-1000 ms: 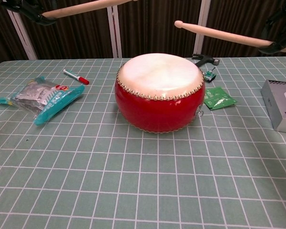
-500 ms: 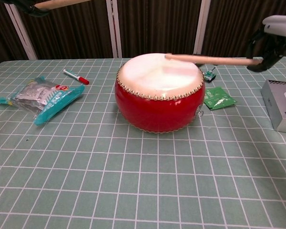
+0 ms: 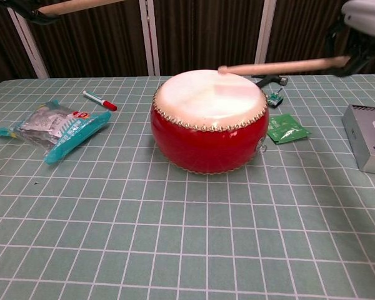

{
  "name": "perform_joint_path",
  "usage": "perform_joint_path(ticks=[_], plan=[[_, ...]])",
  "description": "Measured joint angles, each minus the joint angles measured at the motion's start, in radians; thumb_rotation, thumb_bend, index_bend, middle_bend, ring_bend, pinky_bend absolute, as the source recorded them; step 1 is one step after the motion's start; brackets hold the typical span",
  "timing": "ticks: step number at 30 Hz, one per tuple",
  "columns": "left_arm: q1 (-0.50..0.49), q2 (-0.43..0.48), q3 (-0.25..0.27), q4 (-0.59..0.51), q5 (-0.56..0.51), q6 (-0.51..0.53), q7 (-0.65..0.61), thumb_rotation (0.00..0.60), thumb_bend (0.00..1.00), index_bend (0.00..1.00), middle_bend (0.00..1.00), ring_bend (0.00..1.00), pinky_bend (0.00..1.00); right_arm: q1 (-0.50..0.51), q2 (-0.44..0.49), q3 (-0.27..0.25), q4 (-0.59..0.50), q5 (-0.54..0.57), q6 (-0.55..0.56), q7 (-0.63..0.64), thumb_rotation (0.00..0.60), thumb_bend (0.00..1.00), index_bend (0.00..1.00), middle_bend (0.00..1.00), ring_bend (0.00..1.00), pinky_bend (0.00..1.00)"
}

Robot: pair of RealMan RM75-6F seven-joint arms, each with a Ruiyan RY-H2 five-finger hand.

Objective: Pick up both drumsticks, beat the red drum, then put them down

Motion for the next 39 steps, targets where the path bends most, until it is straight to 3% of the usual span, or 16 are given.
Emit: perform_joint_path(ticks=[7, 18, 29, 39], plan=[[-0.002, 0.011, 0.004, -0.025, 0.010, 0.006, 0.016, 0.600, 0.49, 0.75, 1.00, 1.00, 1.00, -0.050, 0.054, 0.077, -0.063, 0.005, 0.089, 0.084, 0.600, 0.56, 0.92, 1.00, 1.00, 1.00], [-0.066, -0.023, 0.018, -0.017, -0.019, -0.029, 0.126, 0.600, 0.49, 0.75, 1.00, 1.00, 1.00, -0.092, 0.085, 0.082, -0.077, 0.011, 0.080, 0.128, 0.600, 0.56, 0.92, 1.00, 1.00, 1.00], [-0.159, -0.171, -0.006, 0.084, -0.095, -0.019, 0.196, 0.600, 0.49, 0.75, 1.00, 1.00, 1.00, -0.123, 0.116, 0.095, -0.027, 0.011, 0.037, 0.204, 0.600, 0.56, 0.92, 1.00, 1.00, 1.00], [-0.188, -0.308, -0.006, 0.234, -0.039, 0.033, 0.143, 0.600, 0.49, 0.75, 1.00, 1.00, 1.00, -0.134, 0.117, 0.094, 0.027, 0.015, 0.002, 0.232, 0.600, 0.56, 0.92, 1.00, 1.00, 1.00]])
